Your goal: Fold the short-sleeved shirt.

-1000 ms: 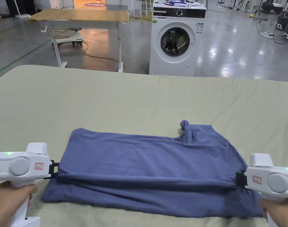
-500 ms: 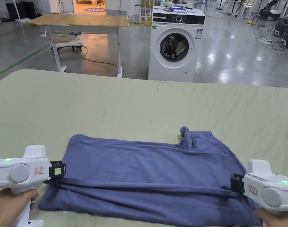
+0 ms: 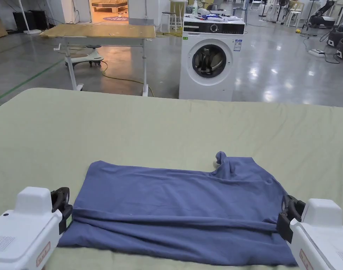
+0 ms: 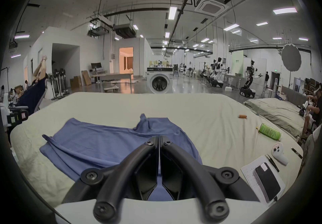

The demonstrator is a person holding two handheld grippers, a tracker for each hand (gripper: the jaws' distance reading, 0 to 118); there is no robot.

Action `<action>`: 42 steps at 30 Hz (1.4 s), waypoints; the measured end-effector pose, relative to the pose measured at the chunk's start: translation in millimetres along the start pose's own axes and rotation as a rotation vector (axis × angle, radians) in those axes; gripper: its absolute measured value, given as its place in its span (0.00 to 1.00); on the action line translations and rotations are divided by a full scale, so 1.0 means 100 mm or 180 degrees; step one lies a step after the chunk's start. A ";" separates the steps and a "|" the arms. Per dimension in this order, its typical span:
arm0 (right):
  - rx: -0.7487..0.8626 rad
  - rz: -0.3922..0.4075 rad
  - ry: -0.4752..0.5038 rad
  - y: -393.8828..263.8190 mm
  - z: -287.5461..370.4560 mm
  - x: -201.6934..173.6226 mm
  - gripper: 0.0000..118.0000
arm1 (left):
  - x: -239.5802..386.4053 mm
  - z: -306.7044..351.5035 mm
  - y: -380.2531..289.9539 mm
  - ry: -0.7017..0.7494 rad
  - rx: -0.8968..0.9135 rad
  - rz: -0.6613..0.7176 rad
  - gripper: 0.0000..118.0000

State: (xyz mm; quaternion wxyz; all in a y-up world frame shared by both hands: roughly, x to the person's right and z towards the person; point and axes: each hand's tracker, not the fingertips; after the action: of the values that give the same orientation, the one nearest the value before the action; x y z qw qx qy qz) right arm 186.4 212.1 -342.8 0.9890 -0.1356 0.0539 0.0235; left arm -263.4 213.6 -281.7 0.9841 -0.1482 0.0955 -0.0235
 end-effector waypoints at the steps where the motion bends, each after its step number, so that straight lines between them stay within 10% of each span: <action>1: 0.0045 0.0022 -0.0020 0.00 0.05 -0.03 0.00 | 0.00 0.07 0.00 -0.0002 0.0016 0.0009 0.00; 15: -0.0049 0.0091 -0.0042 -0.11 0.21 -0.01 0.00 | -0.83 -0.94 -0.47 -0.0177 -0.1522 0.0497 0.02; 22: -0.0177 0.0091 -0.0100 -0.23 0.21 0.08 0.00 | -0.51 -1.18 -0.46 -0.0090 -0.2304 0.0450 0.58; 28: -0.0287 0.0064 -0.0161 -0.31 0.19 0.19 0.00 | -0.21 -1.21 -0.54 0.0085 -0.2514 0.0204 0.55; 33: -0.0440 -0.0029 -0.0219 -0.37 0.10 0.34 0.00 | 0.03 -1.05 -0.48 -0.0129 -0.2405 -0.0121 0.06; 38: -0.0948 -0.0108 -0.0234 -0.46 -0.22 0.61 0.02 | 0.00 -0.87 -0.39 -0.0157 -0.2272 -0.0245 0.01; 42: -0.1429 -0.0120 -0.0167 -0.60 -0.56 0.84 0.46 | -0.09 -0.68 -0.32 -0.0189 -0.2104 -0.0157 0.01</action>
State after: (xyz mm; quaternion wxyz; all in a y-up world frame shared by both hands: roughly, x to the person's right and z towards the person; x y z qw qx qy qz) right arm 267.9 142.4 -389.9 0.9354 -0.3525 0.0191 0.0199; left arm -286.3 164.5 -334.1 0.8842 -0.4623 0.0656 -0.0107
